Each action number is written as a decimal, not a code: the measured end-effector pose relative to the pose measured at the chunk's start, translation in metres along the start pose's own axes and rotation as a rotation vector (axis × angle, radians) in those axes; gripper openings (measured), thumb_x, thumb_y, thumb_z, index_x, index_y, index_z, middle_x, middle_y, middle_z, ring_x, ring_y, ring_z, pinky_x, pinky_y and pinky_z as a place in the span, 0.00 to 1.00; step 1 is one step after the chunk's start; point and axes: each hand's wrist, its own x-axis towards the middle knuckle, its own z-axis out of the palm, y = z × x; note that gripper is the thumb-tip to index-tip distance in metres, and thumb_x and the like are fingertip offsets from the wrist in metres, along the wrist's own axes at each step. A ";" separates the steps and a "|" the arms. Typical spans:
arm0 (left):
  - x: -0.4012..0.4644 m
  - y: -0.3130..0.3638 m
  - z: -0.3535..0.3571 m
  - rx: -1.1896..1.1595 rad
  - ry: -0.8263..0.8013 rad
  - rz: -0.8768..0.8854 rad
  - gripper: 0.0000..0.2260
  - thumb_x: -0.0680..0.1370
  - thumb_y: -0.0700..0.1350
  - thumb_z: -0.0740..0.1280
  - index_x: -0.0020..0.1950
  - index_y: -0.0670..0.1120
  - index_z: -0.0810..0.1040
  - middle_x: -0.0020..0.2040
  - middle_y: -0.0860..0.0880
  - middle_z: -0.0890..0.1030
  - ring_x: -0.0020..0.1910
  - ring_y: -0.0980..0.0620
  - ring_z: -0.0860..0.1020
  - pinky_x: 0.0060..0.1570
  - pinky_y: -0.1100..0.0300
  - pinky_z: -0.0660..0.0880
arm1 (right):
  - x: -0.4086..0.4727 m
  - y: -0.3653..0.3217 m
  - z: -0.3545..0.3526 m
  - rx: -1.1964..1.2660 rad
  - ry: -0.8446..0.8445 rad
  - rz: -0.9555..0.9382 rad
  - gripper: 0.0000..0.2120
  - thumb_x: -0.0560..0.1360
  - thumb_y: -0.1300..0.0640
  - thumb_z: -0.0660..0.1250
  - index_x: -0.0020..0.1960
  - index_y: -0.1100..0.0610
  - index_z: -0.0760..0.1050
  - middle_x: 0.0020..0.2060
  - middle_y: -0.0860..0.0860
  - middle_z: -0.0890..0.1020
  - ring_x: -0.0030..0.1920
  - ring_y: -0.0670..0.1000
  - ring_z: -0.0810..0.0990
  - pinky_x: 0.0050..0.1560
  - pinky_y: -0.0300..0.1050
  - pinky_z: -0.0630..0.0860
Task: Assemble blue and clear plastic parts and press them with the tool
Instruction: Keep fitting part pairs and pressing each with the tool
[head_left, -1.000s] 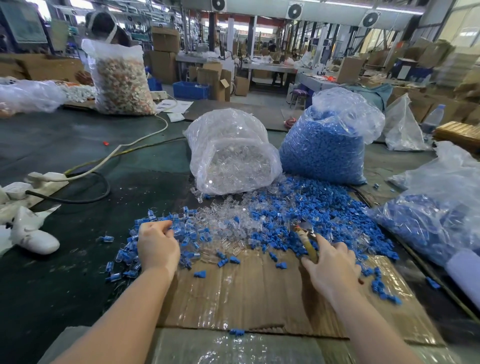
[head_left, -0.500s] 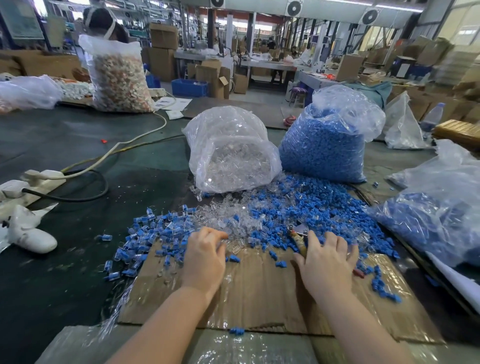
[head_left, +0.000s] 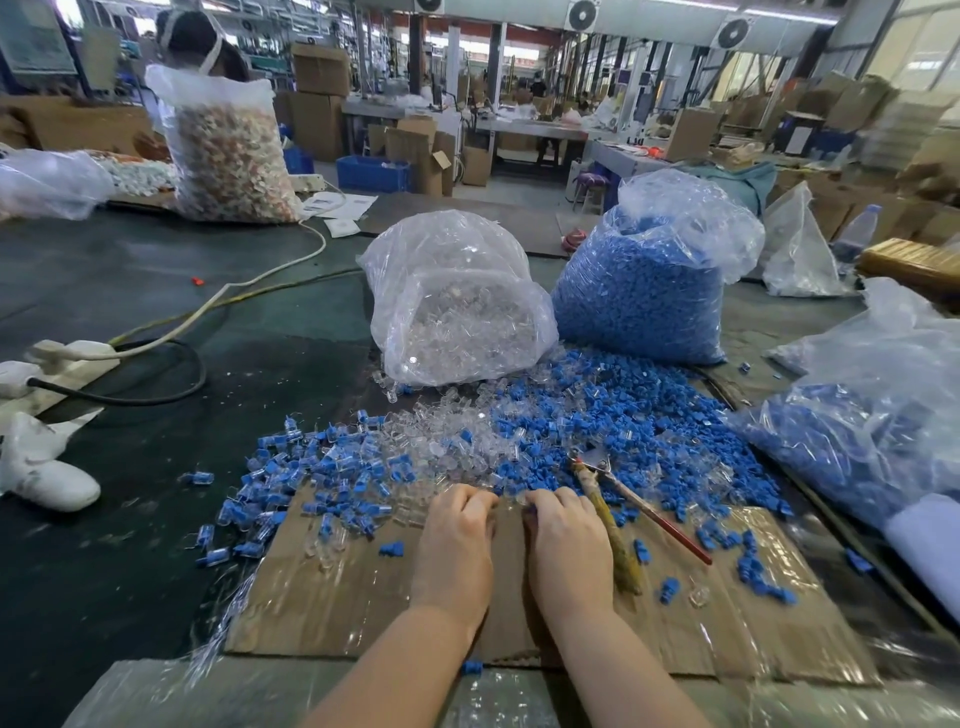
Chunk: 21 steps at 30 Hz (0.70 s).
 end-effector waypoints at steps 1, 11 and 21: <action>-0.001 0.000 -0.001 -0.030 0.013 -0.005 0.13 0.78 0.41 0.63 0.63 0.48 0.74 0.56 0.55 0.73 0.55 0.60 0.68 0.57 0.70 0.65 | -0.001 0.000 0.002 0.027 0.026 0.019 0.12 0.79 0.60 0.55 0.58 0.52 0.73 0.53 0.49 0.76 0.54 0.51 0.72 0.57 0.42 0.66; -0.003 0.000 -0.007 -0.117 0.031 -0.027 0.16 0.76 0.40 0.67 0.63 0.47 0.75 0.50 0.57 0.71 0.48 0.61 0.72 0.53 0.71 0.69 | -0.011 -0.001 0.004 0.152 0.205 -0.053 0.11 0.65 0.69 0.73 0.45 0.59 0.81 0.38 0.52 0.82 0.39 0.55 0.80 0.43 0.50 0.78; -0.004 0.000 -0.009 -0.145 0.050 -0.005 0.10 0.76 0.43 0.66 0.57 0.46 0.79 0.53 0.54 0.77 0.49 0.62 0.72 0.49 0.82 0.62 | -0.014 -0.001 0.001 0.246 0.263 -0.119 0.09 0.66 0.70 0.72 0.44 0.61 0.80 0.38 0.53 0.83 0.38 0.54 0.82 0.42 0.47 0.79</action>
